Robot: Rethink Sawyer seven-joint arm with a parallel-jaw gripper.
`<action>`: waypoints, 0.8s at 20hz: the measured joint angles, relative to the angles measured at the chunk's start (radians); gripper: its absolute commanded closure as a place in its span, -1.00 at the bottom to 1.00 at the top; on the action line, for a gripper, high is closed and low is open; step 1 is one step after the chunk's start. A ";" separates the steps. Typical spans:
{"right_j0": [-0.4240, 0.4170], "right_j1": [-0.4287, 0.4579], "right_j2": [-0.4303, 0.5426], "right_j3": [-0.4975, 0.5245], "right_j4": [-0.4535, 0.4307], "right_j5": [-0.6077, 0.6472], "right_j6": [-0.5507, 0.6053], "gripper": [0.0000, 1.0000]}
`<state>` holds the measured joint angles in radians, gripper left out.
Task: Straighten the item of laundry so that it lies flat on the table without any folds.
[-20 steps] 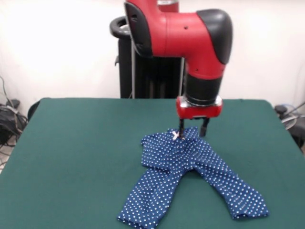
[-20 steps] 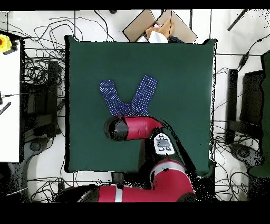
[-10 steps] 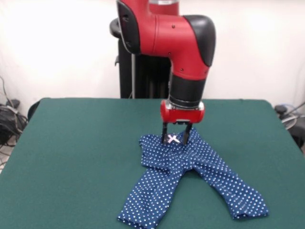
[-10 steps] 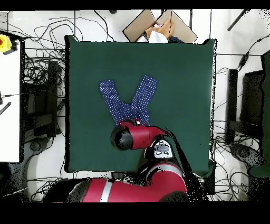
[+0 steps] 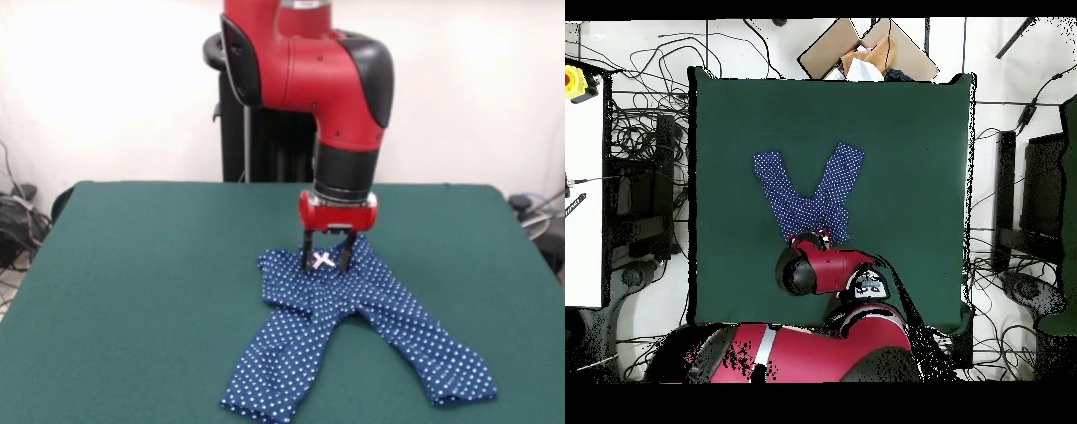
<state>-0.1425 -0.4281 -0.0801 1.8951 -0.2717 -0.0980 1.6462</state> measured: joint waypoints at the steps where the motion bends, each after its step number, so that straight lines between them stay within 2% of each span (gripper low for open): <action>1: -0.001 0.006 0.000 0.010 0.000 -0.003 0.000 -1.00; 7: -0.015 0.008 0.000 0.036 0.000 0.006 0.000 -1.00; 16: -0.098 0.005 0.003 0.099 -0.001 0.166 0.000 -1.00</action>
<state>-0.2406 -0.4234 -0.0766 1.9944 -0.2724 0.0684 1.6462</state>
